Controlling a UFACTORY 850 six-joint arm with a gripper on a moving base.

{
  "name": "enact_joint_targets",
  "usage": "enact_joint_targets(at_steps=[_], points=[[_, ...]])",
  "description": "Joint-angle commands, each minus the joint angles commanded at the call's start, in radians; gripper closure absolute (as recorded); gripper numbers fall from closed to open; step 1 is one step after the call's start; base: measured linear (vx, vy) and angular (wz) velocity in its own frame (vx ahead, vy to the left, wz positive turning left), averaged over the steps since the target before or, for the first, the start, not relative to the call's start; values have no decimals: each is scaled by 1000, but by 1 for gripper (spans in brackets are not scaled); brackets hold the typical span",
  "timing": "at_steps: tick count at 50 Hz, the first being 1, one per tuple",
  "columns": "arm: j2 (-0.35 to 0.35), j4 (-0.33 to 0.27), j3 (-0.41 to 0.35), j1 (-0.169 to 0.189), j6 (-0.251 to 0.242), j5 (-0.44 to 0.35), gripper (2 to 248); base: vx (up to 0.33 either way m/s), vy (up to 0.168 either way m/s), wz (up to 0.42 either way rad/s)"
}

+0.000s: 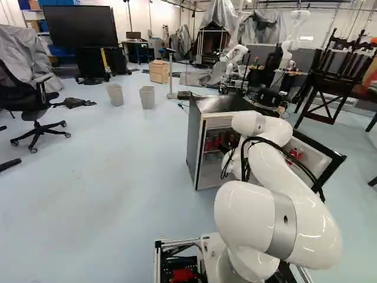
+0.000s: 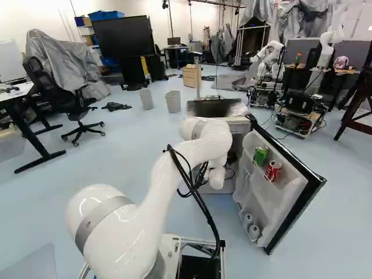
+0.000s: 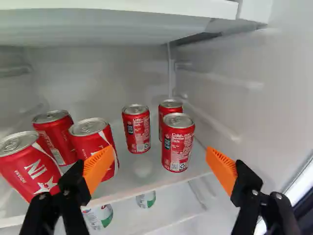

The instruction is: Grab a drink from the fridge

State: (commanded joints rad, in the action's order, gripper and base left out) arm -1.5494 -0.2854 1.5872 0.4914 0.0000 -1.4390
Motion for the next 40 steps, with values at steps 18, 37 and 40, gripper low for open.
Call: enact_joint_targets(at_steps=[18, 37, 40], points=[[-46, 0, 85, 2, 0, 23, 3, 0, 0, 0], [-92, 0, 169, 1, 0, 31, 3, 0, 0, 0], [-97, 0, 178, 1, 0, 31, 3, 0, 0, 0]])
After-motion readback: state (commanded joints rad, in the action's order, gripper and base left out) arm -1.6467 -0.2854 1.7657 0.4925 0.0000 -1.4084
